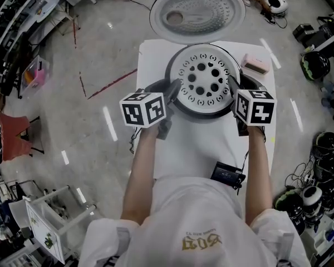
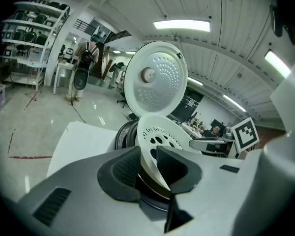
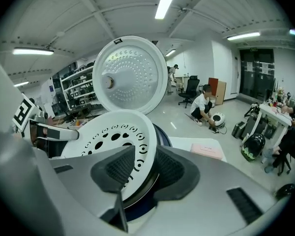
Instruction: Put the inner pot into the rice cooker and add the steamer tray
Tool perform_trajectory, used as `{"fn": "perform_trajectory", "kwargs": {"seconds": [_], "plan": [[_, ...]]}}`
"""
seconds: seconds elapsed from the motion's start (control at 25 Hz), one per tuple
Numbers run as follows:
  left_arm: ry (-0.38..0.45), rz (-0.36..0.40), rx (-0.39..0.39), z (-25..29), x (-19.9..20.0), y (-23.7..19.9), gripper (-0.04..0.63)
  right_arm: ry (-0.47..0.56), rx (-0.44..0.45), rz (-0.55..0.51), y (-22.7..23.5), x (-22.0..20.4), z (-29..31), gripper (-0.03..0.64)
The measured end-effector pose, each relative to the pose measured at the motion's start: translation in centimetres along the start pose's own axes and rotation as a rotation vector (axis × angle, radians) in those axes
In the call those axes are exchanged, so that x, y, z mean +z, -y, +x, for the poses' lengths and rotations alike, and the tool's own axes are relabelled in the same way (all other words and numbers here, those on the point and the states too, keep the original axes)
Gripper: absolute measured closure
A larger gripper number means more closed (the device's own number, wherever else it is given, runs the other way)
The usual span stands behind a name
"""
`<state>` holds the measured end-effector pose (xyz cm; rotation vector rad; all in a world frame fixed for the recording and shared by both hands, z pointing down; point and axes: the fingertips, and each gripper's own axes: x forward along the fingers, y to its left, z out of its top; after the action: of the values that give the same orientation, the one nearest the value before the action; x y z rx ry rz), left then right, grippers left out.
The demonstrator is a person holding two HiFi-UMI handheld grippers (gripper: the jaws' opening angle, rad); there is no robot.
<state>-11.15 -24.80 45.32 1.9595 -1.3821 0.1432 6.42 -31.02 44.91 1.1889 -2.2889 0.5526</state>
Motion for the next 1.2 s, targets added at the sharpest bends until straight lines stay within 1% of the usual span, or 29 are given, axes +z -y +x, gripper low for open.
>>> {"fn": "perform_trajectory", "kwargs": {"seconds": [0.08, 0.12, 0.2, 0.32, 0.44, 0.56, 0.76, 0.84, 0.96, 1.04, 1.08, 1.2], "plan": [[-0.006, 0.020, 0.012, 0.0, -0.1, -0.2, 0.460, 0.010, -0.019, -0.023, 0.1, 0.2, 0.0, 0.455], [-0.009, 0.029, 0.016, -0.1, -0.1, -0.3, 0.439, 0.014, -0.026, -0.030, 0.1, 0.2, 0.0, 0.446], [-0.008, 0.043, 0.020, -0.2, -0.1, -0.3, 0.451, 0.018, -0.030, -0.035, 0.1, 0.2, 0.0, 0.440], [-0.002, 0.068, 0.035, -0.4, -0.2, -0.1, 0.437, 0.025, -0.025, -0.036, 0.0, 0.2, -0.3, 0.440], [0.000, 0.087, 0.049, -0.4, -0.4, -0.1, 0.439, 0.036, -0.017, -0.033, -0.3, 0.1, -0.4, 0.443], [0.013, 0.116, 0.088, -0.4, -0.7, -0.6, 0.450, 0.059, 0.003, -0.012, -0.5, -0.1, -0.6, 0.453], [0.065, 0.156, 0.133, -1.4, -0.6, -0.5, 0.468, 0.158, 0.060, 0.079, -0.6, 0.3, -2.5, 0.482], [0.100, 0.186, 0.143, -2.2, -0.3, -0.3, 0.486, 0.207, 0.099, 0.125, -1.0, 0.3, -3.4, 0.513], [0.175, 0.231, 0.151, -3.5, 0.8, 0.3, 0.537, 0.285, 0.166, 0.170, -1.9, 0.7, -4.7, 0.568], [0.202, 0.239, 0.149, -4.3, 0.4, 1.3, 0.562, 0.307, 0.189, 0.169, -2.2, 0.1, -5.8, 0.606], [0.208, 0.241, 0.148, -4.6, -0.1, 1.9, 0.578, 0.309, 0.196, 0.155, -2.4, -0.5, -6.4, 0.606], [0.209, 0.256, 0.140, -5.4, -1.7, 3.8, 0.580, 0.325, 0.214, 0.100, -3.1, -1.5, -8.2, 0.606]]}}
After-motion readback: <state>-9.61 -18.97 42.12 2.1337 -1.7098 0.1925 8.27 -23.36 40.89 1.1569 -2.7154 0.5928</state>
